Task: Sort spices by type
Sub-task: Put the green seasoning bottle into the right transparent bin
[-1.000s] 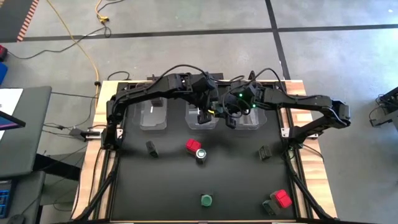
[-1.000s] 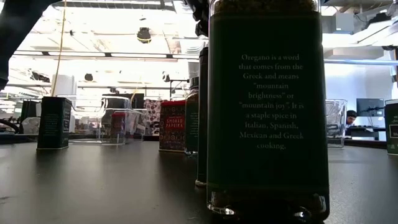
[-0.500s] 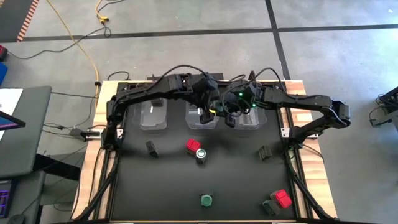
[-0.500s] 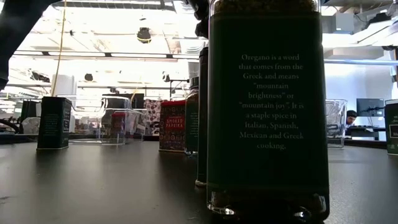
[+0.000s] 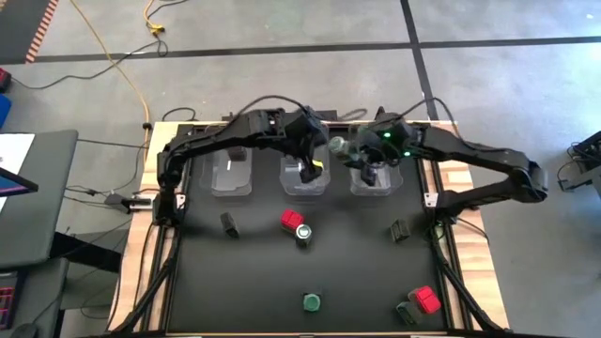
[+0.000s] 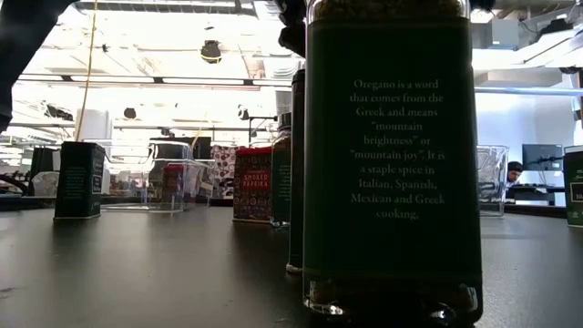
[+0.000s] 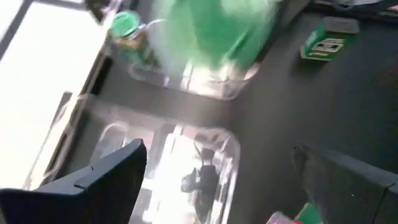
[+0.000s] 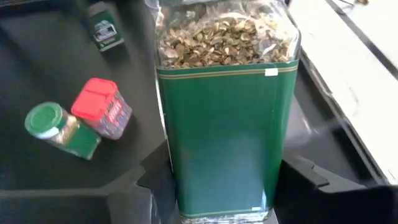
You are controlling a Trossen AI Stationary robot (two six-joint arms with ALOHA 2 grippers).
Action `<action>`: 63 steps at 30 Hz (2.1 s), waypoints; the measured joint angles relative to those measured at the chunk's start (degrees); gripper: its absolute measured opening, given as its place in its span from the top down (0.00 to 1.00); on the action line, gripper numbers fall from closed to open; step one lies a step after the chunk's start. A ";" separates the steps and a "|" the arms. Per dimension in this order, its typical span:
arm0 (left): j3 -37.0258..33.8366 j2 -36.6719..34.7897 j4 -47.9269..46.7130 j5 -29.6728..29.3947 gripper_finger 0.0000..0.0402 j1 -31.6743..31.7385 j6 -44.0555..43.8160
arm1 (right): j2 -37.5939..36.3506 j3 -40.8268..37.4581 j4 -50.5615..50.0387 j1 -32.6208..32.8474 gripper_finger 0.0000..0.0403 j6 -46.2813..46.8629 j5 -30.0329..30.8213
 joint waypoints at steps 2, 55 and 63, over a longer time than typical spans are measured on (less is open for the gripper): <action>0.00 -1.18 -1.70 -0.18 0.04 0.56 -0.07 | -3.34 -1.32 -1.91 -0.75 0.46 0.33 0.76; -44.48 -14.60 74.14 0.96 0.04 -4.78 -7.80 | -14.55 -18.96 33.33 7.40 0.46 15.86 -1.13; -44.48 -14.47 75.11 -0.68 0.04 -4.47 -7.84 | -13.26 -18.96 37.80 8.66 0.46 13.52 -1.32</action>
